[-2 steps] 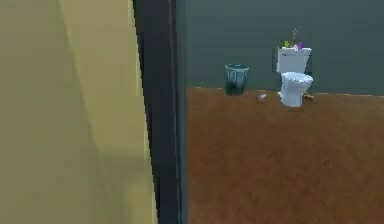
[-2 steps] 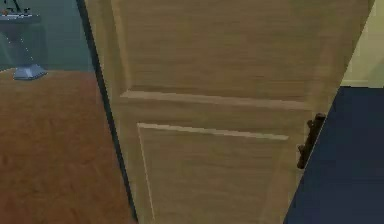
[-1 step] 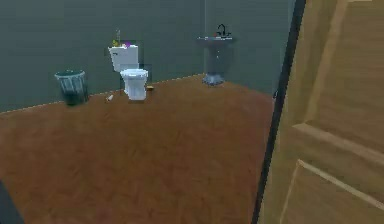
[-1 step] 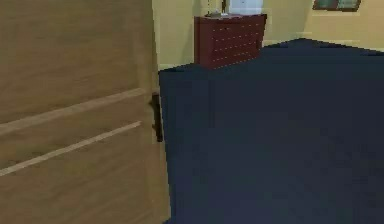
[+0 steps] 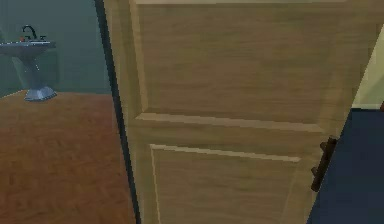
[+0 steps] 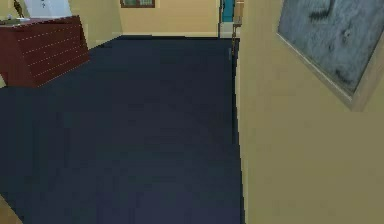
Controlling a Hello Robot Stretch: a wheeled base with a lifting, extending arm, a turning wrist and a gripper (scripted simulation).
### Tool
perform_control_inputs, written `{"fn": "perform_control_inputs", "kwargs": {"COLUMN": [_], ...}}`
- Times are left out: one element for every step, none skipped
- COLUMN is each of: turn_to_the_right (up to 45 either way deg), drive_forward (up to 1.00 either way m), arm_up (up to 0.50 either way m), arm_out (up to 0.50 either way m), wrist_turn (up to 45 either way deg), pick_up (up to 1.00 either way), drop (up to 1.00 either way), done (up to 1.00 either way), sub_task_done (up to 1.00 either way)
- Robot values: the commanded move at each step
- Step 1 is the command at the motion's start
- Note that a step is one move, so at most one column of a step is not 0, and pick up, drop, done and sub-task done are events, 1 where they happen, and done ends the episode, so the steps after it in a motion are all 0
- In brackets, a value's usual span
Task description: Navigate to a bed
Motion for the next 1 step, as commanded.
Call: {"fn": "perform_control_inputs", "kwargs": {"turn_to_the_right": [6.0], "drive_forward": [0.00], "arm_up": [0.00], "arm_out": [0.00], "wrist_turn": [0.0], "pick_up": [0.00], "drop": [0.00], "done": [0.00], "sub_task_done": [0.00]}}
